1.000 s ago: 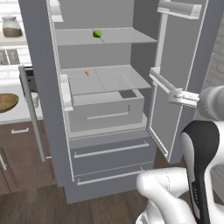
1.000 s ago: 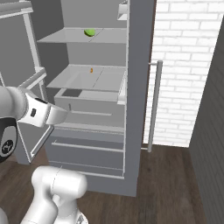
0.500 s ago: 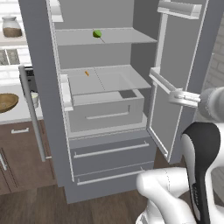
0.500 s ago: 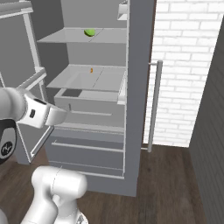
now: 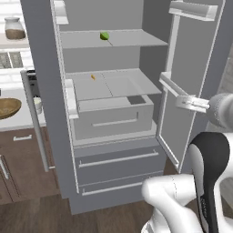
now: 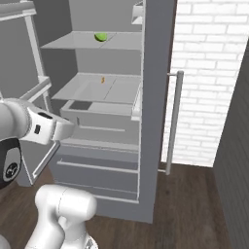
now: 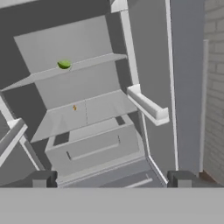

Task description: Grab a lemon wedge from the fridge and one ice cube from the ice bowl, and put them in the glass of lemonade.

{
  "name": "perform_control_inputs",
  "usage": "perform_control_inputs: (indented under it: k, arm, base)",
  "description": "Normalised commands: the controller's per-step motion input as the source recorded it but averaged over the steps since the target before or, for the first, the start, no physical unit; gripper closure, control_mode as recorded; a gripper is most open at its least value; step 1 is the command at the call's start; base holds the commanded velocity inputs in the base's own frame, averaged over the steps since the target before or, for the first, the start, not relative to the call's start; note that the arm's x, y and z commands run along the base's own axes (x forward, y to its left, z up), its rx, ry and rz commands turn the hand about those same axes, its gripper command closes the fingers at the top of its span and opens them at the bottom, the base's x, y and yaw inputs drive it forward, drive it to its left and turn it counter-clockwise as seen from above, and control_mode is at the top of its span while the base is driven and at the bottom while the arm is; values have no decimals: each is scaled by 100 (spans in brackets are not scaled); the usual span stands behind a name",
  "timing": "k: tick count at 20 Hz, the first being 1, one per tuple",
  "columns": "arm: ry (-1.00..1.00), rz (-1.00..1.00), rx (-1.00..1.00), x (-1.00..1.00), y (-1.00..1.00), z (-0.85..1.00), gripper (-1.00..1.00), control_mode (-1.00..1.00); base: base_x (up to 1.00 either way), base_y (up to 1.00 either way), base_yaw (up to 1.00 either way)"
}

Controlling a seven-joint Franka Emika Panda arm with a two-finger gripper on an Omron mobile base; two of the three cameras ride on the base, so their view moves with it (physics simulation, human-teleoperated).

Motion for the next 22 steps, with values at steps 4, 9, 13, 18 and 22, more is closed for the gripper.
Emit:
perform_control_inputs:
  k: [4, 9, 13, 18, 22]
  arm:
    - [0, 0, 0, 0, 0, 0, -100, 100]
    - [0, 0, 0, 0, 0, 0, -100, 100]
    - [0, 0, 0, 0, 0, 0, -100, 100]
    - [0, 0, 0, 0, 0, 0, -100, 100]
    - [0, 0, 0, 0, 0, 0, -100, 100]
  base:
    - [84, 23, 10]
    - [70, 3, 9]
    - [58, 1, 7]
    - [34, 4, 0]
    - [54, 28, 0]
